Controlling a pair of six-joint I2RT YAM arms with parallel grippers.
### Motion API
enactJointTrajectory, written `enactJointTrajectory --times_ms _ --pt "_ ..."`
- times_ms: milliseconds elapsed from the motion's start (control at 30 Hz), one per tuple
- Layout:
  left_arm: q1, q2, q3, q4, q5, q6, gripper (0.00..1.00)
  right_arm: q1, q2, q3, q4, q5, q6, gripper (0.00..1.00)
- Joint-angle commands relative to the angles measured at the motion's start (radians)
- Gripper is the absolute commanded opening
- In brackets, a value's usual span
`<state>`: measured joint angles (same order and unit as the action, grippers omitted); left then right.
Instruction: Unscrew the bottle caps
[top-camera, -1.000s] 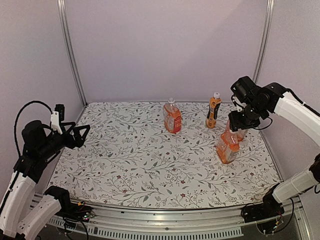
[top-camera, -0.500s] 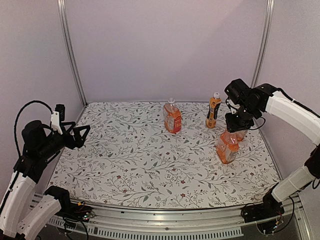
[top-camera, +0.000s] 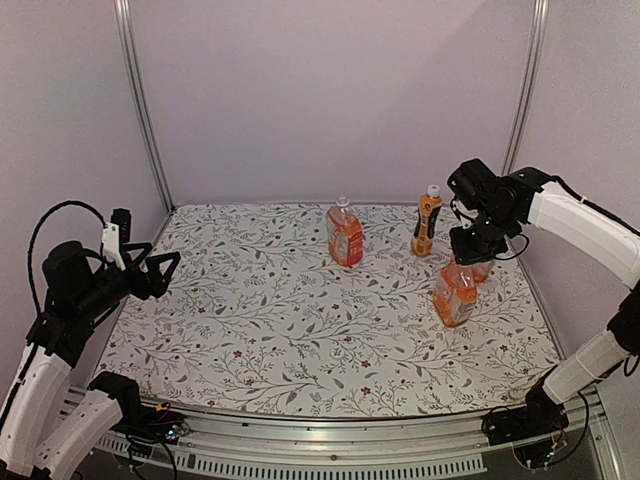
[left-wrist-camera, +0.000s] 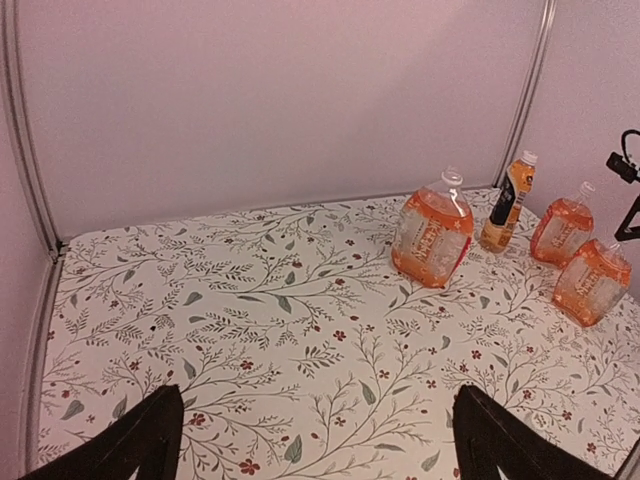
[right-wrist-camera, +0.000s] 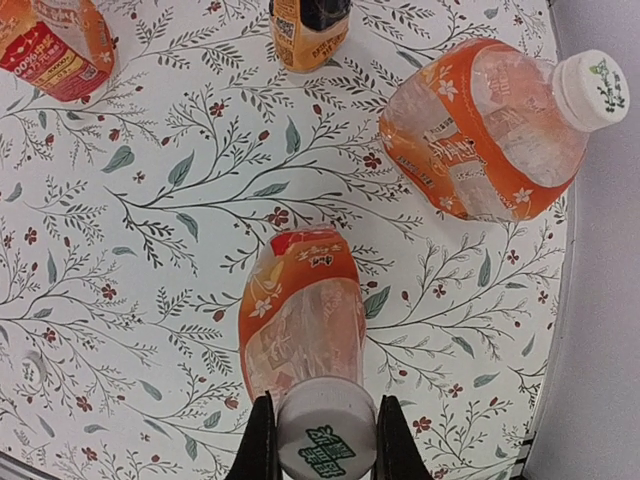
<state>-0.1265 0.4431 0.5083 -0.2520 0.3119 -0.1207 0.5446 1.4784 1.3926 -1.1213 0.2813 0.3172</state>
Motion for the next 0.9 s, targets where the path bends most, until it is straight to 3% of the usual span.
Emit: enactJointTrajectory --times_ms 0,133,267,333,500,600,867 --pt "-0.011 -0.003 0.031 -0.008 0.057 0.044 0.92 -0.008 0.010 0.024 -0.053 -0.071 -0.002 0.00" --pt "-0.021 0.005 0.064 -0.038 0.247 0.134 0.91 0.051 -0.017 0.099 -0.053 -0.263 -0.052 0.00" --pt "-0.071 0.034 0.142 -0.165 0.602 0.280 0.93 0.262 -0.052 0.210 -0.013 -0.433 -0.157 0.00" --pt "-0.114 0.068 0.189 -0.238 0.702 0.323 0.96 0.387 -0.047 0.269 0.037 -0.502 -0.218 0.00" --pt "-0.195 0.181 0.319 -0.393 0.644 0.450 0.99 0.564 0.074 0.475 0.176 -0.574 -0.293 0.00" --pt "-0.244 0.236 0.389 -0.501 0.635 0.530 1.00 0.605 0.180 0.569 0.253 -0.599 -0.292 0.00" --pt "-0.298 0.286 0.413 -0.571 0.642 0.537 0.98 0.659 0.349 0.695 0.365 -0.673 -0.353 0.00"
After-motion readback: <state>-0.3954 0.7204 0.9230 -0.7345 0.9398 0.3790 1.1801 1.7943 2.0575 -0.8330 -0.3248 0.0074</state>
